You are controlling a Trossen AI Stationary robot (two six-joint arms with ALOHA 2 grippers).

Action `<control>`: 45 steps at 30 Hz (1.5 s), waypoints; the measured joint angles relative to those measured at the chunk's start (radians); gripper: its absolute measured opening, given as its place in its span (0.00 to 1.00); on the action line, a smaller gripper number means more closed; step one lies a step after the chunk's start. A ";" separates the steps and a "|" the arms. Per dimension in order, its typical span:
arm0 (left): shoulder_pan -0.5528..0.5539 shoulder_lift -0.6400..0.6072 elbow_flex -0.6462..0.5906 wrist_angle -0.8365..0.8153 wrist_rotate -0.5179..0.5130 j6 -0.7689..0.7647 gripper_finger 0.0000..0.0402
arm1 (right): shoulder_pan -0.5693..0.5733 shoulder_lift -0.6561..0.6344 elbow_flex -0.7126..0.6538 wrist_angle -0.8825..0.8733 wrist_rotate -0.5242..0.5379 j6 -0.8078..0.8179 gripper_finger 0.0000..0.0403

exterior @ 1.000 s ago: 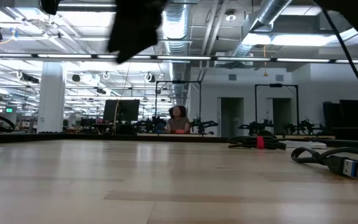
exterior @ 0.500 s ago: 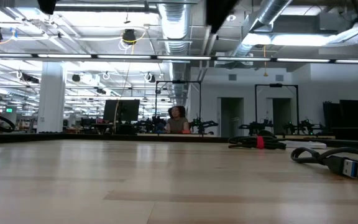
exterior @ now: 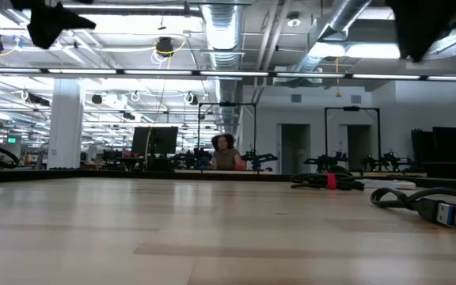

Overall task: Pick and place USB-C Cables
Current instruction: Put the bottom black USB cable into the green bin

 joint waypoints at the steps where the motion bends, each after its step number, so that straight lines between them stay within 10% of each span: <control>1: 0.000 0.012 -0.022 0.029 0.001 -0.007 0.48 | 0.020 -0.015 -0.054 0.037 -0.010 0.057 0.67; 8: 0.005 0.138 -0.079 0.268 0.009 0.045 0.48 | 0.164 -0.047 -0.281 0.353 -0.007 0.272 0.67; 22: 0.027 0.445 0.037 0.456 0.106 0.091 0.48 | 0.202 0.203 -0.292 0.669 0.122 0.465 0.67; 45: 0.027 0.520 0.041 0.517 0.045 0.158 0.48 | 0.154 0.378 -0.197 0.745 0.012 0.492 0.67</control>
